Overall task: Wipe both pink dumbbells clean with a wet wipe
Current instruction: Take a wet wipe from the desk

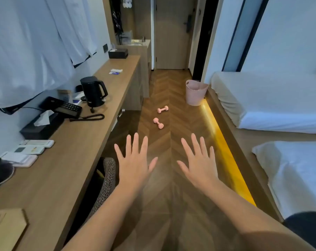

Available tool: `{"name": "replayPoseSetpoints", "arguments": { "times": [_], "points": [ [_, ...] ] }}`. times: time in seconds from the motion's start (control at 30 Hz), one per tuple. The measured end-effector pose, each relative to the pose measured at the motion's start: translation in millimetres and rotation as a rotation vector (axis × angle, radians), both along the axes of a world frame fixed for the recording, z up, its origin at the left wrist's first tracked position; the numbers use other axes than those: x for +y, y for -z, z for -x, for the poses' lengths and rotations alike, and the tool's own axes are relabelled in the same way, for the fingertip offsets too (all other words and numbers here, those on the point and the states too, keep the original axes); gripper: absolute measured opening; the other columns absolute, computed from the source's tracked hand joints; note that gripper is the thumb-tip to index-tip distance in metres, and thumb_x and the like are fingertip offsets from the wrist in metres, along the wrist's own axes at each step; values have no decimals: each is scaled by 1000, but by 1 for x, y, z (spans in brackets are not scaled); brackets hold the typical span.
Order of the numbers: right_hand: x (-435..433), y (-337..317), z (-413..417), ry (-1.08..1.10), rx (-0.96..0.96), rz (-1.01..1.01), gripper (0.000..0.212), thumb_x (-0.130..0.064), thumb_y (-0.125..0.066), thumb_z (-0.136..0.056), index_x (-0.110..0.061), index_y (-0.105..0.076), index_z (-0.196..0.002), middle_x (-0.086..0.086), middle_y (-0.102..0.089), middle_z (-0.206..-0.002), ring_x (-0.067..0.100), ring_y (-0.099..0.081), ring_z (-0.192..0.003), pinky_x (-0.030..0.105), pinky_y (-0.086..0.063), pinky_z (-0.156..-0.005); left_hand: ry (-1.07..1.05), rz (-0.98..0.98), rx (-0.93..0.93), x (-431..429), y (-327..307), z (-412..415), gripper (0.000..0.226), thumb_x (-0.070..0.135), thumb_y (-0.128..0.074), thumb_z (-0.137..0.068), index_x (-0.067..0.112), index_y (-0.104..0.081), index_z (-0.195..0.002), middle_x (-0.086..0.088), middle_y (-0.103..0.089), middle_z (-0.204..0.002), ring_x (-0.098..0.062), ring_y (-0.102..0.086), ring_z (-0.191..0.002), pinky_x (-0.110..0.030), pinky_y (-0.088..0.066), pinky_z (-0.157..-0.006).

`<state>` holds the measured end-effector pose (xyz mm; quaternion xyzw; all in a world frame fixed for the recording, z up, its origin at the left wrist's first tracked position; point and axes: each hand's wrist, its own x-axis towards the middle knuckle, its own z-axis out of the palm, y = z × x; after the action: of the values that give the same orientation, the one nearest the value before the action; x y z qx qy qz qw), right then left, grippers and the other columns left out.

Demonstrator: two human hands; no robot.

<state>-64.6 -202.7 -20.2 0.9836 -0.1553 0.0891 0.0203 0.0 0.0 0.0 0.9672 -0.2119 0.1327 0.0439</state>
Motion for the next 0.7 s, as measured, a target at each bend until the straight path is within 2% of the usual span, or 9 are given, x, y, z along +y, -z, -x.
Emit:
{"name": "replayPoseSetpoints", "arguments": {
  "times": [0.3, 0.47, 0.7],
  "points": [
    [-92, 41, -107, -17, 47, -28, 76, -72, -25, -91, -39, 2, -154, 2, 9, -165, 34, 3, -151, 56, -9, -118, -38, -98, 46, -77, 32, -105, 79, 72, -20, -90, 27, -16, -155, -9, -14, -163, -32, -7, -150, -61, -5, -115],
    [-138, 40, -164, -69, 55, -24, 74, -69, -28, -92, -38, 0, -154, 4, 4, -165, 35, -2, -151, 56, -12, -117, -60, -56, 63, -122, 26, -151, 84, 72, -7, -85, 26, -20, -154, -9, -17, -162, -32, -10, -149, -60, -4, -115],
    [-178, 40, -237, -101, 58, -33, 72, -69, -27, -93, -37, -7, -154, 4, -5, -165, 36, -8, -150, 55, -14, -117, -74, -37, 101, -167, 28, -219, 83, 73, -9, -85, 28, -14, -155, -7, -10, -164, -30, -2, -150, -59, -1, -115]
  ]
}}
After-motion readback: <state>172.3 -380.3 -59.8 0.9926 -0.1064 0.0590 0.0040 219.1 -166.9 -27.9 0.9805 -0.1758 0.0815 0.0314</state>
